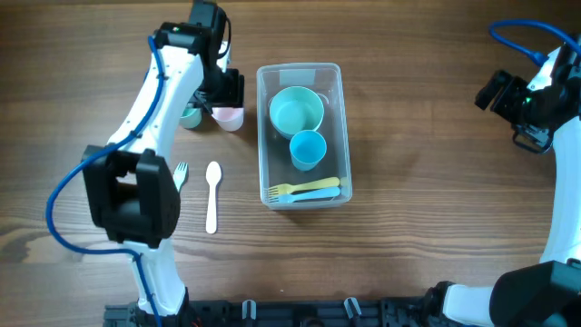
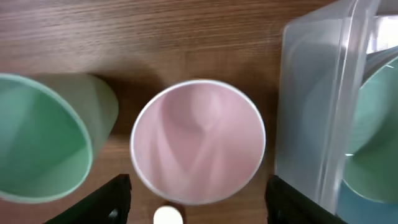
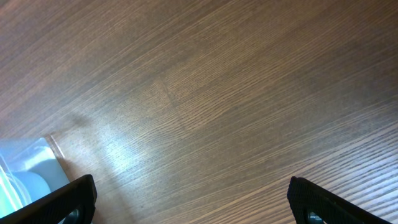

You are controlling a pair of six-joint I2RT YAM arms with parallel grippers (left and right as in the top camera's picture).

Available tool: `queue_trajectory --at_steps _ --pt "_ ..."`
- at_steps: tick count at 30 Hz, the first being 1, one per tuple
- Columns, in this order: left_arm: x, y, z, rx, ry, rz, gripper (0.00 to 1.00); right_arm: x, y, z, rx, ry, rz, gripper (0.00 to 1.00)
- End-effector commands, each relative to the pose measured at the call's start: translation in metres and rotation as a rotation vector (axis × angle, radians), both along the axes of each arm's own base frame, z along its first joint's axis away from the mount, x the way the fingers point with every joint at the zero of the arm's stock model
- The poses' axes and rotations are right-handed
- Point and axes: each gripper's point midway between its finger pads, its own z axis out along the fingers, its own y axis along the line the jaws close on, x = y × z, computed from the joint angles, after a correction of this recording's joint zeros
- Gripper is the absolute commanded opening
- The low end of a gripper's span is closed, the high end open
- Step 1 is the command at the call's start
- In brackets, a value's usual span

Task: Pack container
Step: 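Grasp the pink cup with the left gripper, then drop the pink cup into the blue cup in the container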

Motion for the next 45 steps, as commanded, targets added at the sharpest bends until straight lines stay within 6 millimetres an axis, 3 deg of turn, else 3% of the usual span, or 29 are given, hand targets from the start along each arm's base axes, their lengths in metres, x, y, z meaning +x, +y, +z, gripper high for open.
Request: queue_trajectory --at_steps 1,6,12,16,20,23,26,29,34,37,39,43,44,45 --pt "0.001 -0.010 -0.018 -0.016 0.030 -0.082 0.67 0.002 0.000 -0.005 0.014 0.009 -0.013 1.00" --pt "-0.001 -0.024 -0.018 -0.009 0.023 -0.164 0.66 0.002 0.000 -0.005 0.014 0.009 -0.013 1.00" --pt "0.000 -0.025 -0.027 -0.007 0.032 -0.168 0.64 0.002 0.000 -0.004 0.014 0.008 -0.013 1.00" --pt "-0.005 -0.024 -0.049 -0.002 0.067 -0.167 0.46 0.002 0.000 -0.005 0.014 0.009 -0.013 1.00" --pt "-0.003 -0.025 -0.052 -0.003 0.063 -0.167 0.44 0.002 0.000 -0.005 0.014 0.009 -0.012 1.00" --pt "-0.002 -0.026 -0.053 -0.004 0.059 -0.169 0.20 0.002 0.000 -0.005 0.014 0.009 -0.013 1.00" --pt "-0.004 -0.025 -0.050 0.001 0.065 -0.161 0.06 0.002 0.000 -0.005 0.014 0.009 -0.013 1.00" --pt "-0.010 -0.024 -0.029 -0.003 0.046 -0.158 0.04 0.002 0.000 -0.005 0.014 0.009 -0.013 1.00" --pt "-0.021 -0.029 0.048 -0.034 -0.102 -0.174 0.04 0.002 0.000 -0.005 0.014 0.009 -0.013 1.00" --pt "-0.043 -0.052 0.095 -0.065 -0.192 -0.216 0.04 0.002 0.000 -0.005 0.014 0.008 -0.013 1.00" --pt "-0.072 -0.091 0.116 -0.108 -0.216 -0.255 0.04 0.002 0.000 -0.005 0.014 0.009 -0.013 1.00" --pt "-0.107 -0.170 0.107 -0.146 -0.208 -0.417 0.04 0.002 0.000 -0.005 0.014 0.009 -0.013 1.00" --pt "-0.109 -0.177 0.104 -0.148 -0.207 -0.434 0.04 0.002 0.000 -0.005 0.014 0.009 -0.012 1.00" --pt "-0.113 -0.197 0.092 -0.146 -0.201 -0.479 0.04 0.002 0.000 -0.004 0.014 0.008 -0.012 1.00"
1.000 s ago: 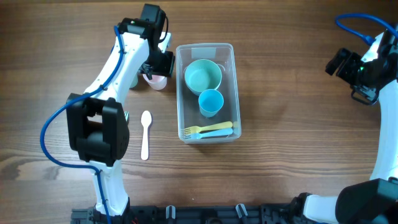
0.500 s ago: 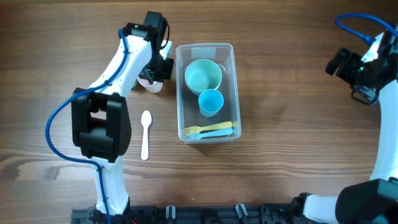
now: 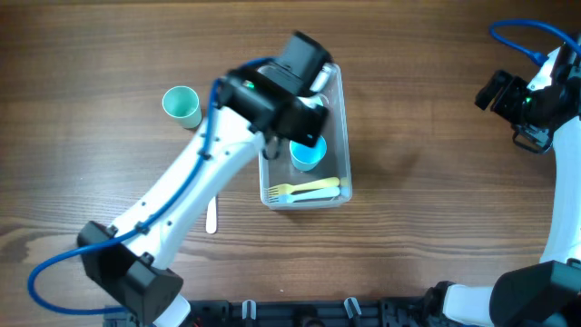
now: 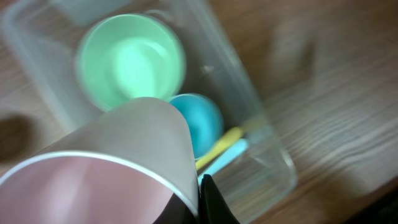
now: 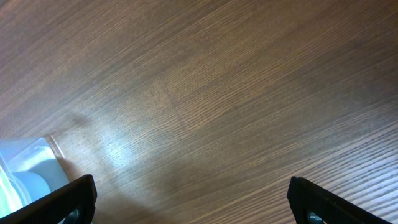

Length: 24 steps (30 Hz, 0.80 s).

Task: Pack container
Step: 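Drop the pink cup into the blue cup in the container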

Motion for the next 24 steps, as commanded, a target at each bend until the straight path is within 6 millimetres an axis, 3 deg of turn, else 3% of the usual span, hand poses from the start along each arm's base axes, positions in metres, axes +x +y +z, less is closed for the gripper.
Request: queue_trajectory --at_steps 1,5,9,12,14,16,17,18,21,24 --pt "-0.008 -0.033 -0.028 0.026 0.030 -0.051 0.04 0.002 0.000 -0.005 0.014 0.009 -0.013 1.00" --pt "-0.003 -0.035 -0.076 0.140 0.089 -0.066 0.04 0.002 0.000 -0.005 0.014 0.009 -0.012 1.00" --pt "0.004 -0.030 -0.102 0.218 0.100 -0.054 0.04 0.002 0.000 -0.005 0.014 0.009 -0.013 1.00" --pt "0.005 -0.028 -0.103 0.227 0.100 -0.052 0.05 0.002 0.000 -0.005 0.014 0.009 -0.012 1.00" --pt "0.002 -0.026 -0.104 0.235 0.110 -0.052 0.12 0.002 0.000 -0.005 0.014 0.009 -0.013 1.00" --pt "0.000 -0.024 -0.105 0.245 0.122 -0.049 0.22 0.002 0.000 -0.005 0.014 0.009 -0.012 1.00" --pt "-0.001 -0.023 -0.105 0.248 0.127 -0.046 0.36 0.002 0.000 -0.005 0.014 0.009 -0.012 1.00" --pt "-0.001 -0.023 -0.105 0.244 0.130 -0.032 0.43 0.002 0.000 -0.005 0.014 0.009 -0.012 1.00" --pt "-0.001 -0.023 -0.099 0.223 0.128 0.014 0.41 0.002 0.000 -0.005 0.014 0.009 -0.013 1.00" --pt "-0.001 -0.022 -0.079 0.192 0.090 0.022 0.39 0.002 0.000 -0.005 0.014 0.009 -0.013 1.00"
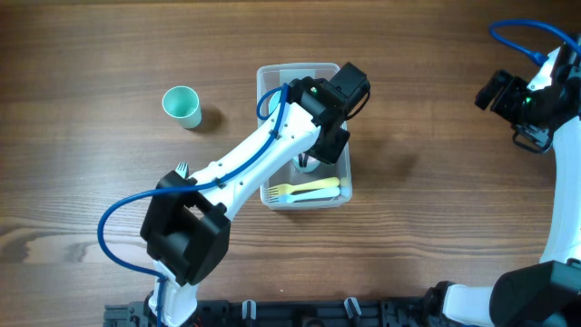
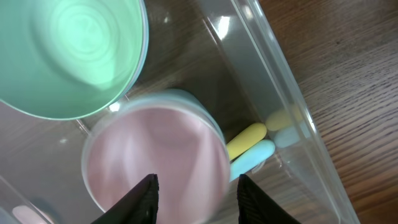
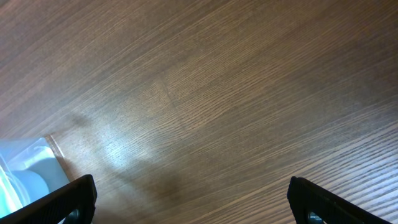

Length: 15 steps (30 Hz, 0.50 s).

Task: Pack container
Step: 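Drop the pink cup into the blue cup in the container, then grasp the green cup with the left gripper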

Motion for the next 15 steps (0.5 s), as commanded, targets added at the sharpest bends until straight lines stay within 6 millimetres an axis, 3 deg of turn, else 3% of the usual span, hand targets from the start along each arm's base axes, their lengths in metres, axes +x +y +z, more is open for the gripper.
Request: queue_trajectory --at_steps 1,5,6,8,10,13,15 --pt "0.003 0.009 0.039 -0.037 -0.086 0.048 0.38 0.002 0.000 -0.005 0.014 0.009 -0.012 1.00" --pt "0.010 0.035 0.089 -0.100 -0.183 0.125 0.50 0.002 0.000 -0.005 0.014 0.009 -0.012 1.00" --pt "0.015 0.049 0.101 -0.115 -0.203 0.163 0.54 0.002 0.000 -0.005 0.014 0.009 -0.012 1.00" --pt "0.034 0.096 0.116 -0.106 -0.239 0.282 0.68 0.002 0.000 -0.005 0.014 0.009 -0.013 1.00" --pt "0.060 0.156 0.106 -0.066 -0.218 0.445 0.72 0.002 0.000 -0.005 0.014 0.009 -0.013 1.00" --pt "0.083 0.214 0.078 -0.025 -0.157 0.589 0.71 0.002 0.000 -0.005 0.014 0.009 -0.013 1.00" --pt "0.097 0.241 0.052 -0.015 -0.109 0.633 0.69 0.002 0.000 -0.005 0.014 0.009 -0.013 1.00"
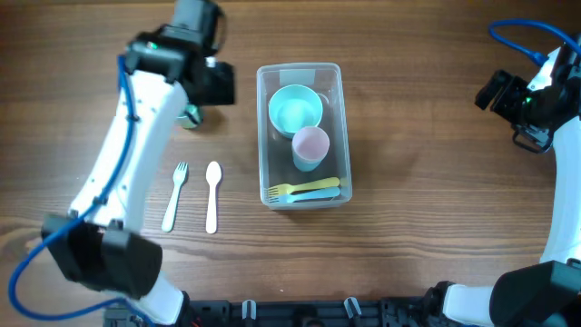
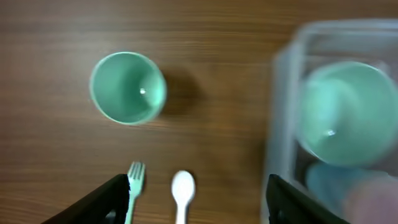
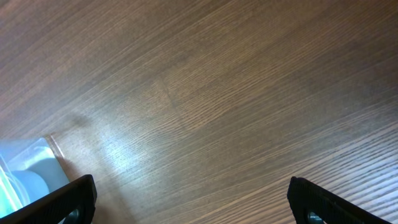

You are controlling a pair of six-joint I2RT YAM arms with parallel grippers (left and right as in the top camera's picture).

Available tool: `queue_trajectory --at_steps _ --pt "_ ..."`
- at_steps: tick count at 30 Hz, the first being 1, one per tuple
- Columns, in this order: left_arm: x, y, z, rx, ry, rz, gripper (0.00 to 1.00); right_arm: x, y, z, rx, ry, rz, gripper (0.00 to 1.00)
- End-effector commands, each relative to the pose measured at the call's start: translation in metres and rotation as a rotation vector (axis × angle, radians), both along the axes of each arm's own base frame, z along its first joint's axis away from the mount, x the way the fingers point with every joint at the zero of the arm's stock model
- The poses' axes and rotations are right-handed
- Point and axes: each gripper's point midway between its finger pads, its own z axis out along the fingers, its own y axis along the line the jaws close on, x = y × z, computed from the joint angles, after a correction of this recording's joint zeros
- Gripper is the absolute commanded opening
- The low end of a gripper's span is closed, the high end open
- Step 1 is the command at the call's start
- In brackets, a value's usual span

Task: Pack container
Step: 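Grasp the green cup with the left gripper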

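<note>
The clear container (image 1: 334,82) holds a mint bowl (image 1: 296,108), a pink cup (image 1: 311,143) nested in a blue cup, and a yellow fork and blue utensil (image 1: 304,190). Left of it a green cup (image 2: 127,87) stands on the table, mostly hidden under my left arm in the overhead view. A green fork (image 1: 174,194) and a white spoon (image 1: 212,195) lie in front of it. My left gripper (image 2: 198,202) hangs open and empty high above the table between cup and container. My right gripper (image 3: 193,202) is open over bare wood at the far right.
The wooden table (image 1: 427,182) spreads bare between the container and my right arm (image 1: 536,100). A corner of the container (image 3: 28,168) shows at the left edge of the right wrist view.
My left gripper has left the container and now hangs open above the table near the green cup. The pink cup stays nested in the blue cup. The right arm has not moved.
My left gripper was open around the pink cup beside the green cup. Then it held the pink cup over the container. Then the cup sat in the blue cup with the fingers round it. Now the gripper is back at the left, empty.
</note>
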Motion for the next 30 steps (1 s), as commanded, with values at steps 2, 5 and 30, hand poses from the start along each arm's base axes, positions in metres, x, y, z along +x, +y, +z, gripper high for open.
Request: queue_trajectory --at_steps 2,5,30 --pt "0.026 0.039 -0.051 -0.001 0.082 0.057 0.69 0.002 0.000 -0.005 0.014 0.009 -0.012 1.00" --pt "0.037 0.040 -0.078 -0.021 0.120 0.020 0.67 0.002 0.000 -0.005 0.014 0.009 -0.013 1.00" --pt "0.033 0.031 -0.149 -0.055 0.256 0.002 0.04 0.002 0.000 -0.005 0.014 0.009 -0.013 1.00"
